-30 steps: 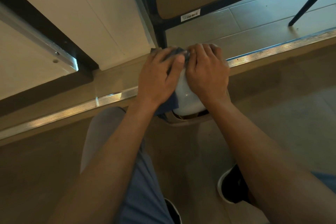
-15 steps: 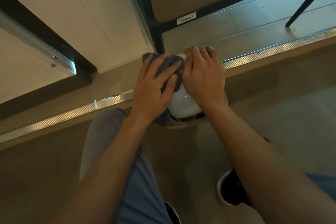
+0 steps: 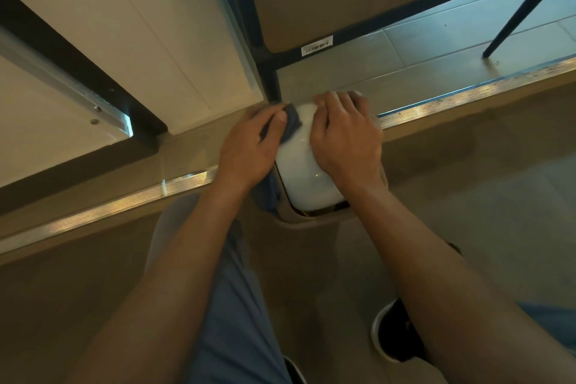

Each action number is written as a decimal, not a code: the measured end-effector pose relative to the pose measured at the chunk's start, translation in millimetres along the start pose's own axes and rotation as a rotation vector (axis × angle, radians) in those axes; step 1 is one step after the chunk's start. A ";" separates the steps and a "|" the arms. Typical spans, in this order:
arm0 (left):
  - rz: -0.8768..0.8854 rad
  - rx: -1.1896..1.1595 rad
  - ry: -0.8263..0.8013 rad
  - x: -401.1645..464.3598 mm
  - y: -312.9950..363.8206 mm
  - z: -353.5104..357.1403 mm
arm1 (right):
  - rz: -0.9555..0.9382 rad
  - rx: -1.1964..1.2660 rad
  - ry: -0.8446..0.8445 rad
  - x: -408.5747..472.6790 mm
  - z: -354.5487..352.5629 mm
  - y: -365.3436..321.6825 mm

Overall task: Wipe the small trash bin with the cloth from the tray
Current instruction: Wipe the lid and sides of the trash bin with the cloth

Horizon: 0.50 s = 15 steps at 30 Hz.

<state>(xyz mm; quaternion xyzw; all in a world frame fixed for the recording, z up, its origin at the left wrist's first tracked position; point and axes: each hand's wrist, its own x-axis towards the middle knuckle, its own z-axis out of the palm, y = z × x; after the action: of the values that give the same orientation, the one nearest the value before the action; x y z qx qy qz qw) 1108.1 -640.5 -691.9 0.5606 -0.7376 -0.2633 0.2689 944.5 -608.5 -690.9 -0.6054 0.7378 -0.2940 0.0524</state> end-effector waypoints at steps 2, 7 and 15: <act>-0.132 0.036 -0.012 13.9 14.2 4.4 | 0.006 0.017 -0.002 0.6 0.3 0.9; 0.158 0.229 0.095 -17.6 23.2 16.8 | -0.010 -0.023 -0.010 -0.4 0.9 0.6; -0.022 0.135 0.037 -0.9 16.4 12.7 | -0.005 -0.015 -0.001 -1.2 1.9 0.7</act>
<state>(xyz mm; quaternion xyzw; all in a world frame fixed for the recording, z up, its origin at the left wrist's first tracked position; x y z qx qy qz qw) 1088.2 -634.7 -689.7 0.5903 -0.7425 -0.2052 0.2411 945.0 -608.0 -693.2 -0.6076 0.7386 -0.2883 0.0473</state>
